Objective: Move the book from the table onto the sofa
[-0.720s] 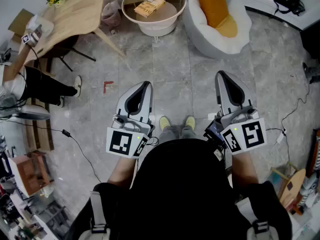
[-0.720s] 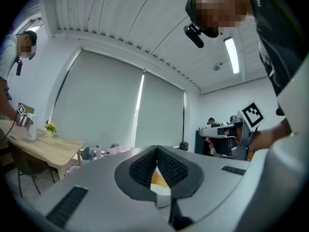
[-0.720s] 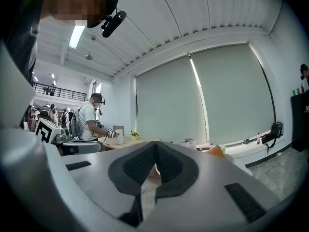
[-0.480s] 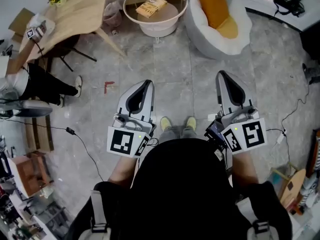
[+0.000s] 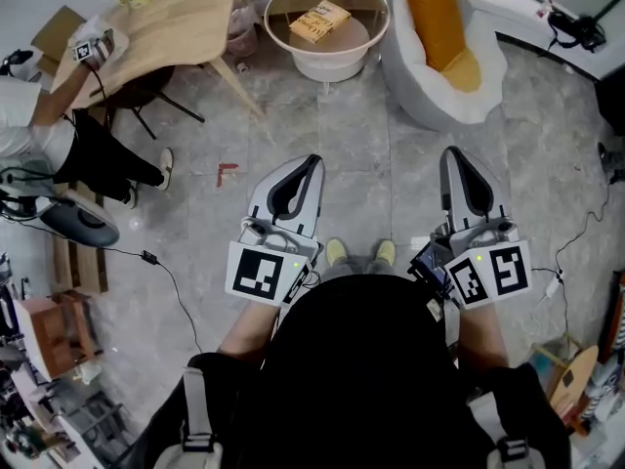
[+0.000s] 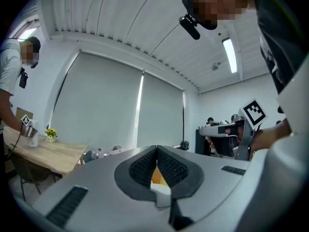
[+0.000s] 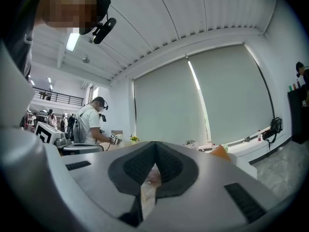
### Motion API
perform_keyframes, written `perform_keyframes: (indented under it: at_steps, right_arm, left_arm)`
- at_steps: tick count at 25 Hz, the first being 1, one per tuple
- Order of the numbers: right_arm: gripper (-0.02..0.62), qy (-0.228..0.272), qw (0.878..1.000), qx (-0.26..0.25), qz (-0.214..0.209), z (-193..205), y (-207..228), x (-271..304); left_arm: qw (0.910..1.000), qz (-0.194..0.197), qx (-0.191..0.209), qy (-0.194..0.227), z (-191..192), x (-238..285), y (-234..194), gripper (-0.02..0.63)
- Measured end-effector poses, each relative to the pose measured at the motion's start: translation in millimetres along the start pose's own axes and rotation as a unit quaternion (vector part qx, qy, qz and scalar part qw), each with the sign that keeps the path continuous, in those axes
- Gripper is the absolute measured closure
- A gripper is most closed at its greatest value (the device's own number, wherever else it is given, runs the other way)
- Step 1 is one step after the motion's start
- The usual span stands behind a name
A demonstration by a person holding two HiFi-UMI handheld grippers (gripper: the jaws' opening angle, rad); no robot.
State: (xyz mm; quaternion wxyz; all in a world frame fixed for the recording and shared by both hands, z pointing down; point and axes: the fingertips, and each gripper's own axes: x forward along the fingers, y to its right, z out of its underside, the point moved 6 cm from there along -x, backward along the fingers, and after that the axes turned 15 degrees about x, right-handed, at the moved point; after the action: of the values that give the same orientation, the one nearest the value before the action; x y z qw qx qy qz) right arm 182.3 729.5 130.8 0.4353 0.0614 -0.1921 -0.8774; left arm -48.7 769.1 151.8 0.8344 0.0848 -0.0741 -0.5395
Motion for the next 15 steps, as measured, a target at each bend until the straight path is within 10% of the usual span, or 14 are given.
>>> perform_keyframes:
  at_steps: [15]
  right_arm:
    - [0.594, -0.008, 1.000, -0.017, -0.004, 11, -26, 35]
  left_arm:
    - [0.9999, -0.002, 0.002, 0.011, 12, -1, -40, 0.594]
